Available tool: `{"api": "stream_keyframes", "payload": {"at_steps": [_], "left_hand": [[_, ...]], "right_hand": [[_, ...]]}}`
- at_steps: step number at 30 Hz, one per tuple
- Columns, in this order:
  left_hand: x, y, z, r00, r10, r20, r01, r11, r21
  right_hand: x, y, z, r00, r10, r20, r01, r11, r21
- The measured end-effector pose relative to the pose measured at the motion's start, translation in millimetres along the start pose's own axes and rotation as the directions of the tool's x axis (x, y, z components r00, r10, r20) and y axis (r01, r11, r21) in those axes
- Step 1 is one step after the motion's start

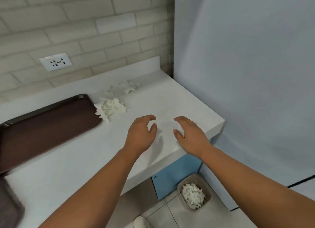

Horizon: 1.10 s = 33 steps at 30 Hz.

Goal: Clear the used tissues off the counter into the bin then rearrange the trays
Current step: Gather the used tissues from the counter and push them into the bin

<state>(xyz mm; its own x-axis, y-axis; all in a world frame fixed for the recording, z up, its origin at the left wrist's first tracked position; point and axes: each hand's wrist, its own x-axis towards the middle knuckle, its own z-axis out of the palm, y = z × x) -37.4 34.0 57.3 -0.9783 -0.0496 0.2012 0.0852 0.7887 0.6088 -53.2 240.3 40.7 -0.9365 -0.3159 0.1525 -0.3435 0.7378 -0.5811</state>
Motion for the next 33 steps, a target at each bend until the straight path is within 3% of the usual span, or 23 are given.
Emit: {"api": "stream_keyframes", "payload": {"at_steps": [6,13,24,27,33], "left_hand": [[29,-79,-49,0.994,-0.089,-0.063,0.094,0.993,0.07],[69,-156,-88,0.984,-0.149,-0.098,0.159,0.982,0.102],[106,-241,-114,0.988,-0.126,-0.089,0.137,0.982,0.133],[114,-253,-116,0.989,-0.106,-0.101,0.119,0.983,0.137],[130,-259,-110,0.98,-0.057,-0.191,0.087,0.985,0.149]], "right_hand": [[74,-47,47,0.992,-0.065,0.106,0.064,0.998,0.011],[163,-86,110,0.989,-0.066,0.135,0.071,0.997,-0.036],[265,-113,193,0.978,0.175,0.115,-0.155,0.974,-0.167],[272,-110,207,0.988,0.144,0.048,-0.137,0.982,-0.133],[278,-109,196,0.96,0.023,-0.279,-0.007,0.998,0.06]]}}
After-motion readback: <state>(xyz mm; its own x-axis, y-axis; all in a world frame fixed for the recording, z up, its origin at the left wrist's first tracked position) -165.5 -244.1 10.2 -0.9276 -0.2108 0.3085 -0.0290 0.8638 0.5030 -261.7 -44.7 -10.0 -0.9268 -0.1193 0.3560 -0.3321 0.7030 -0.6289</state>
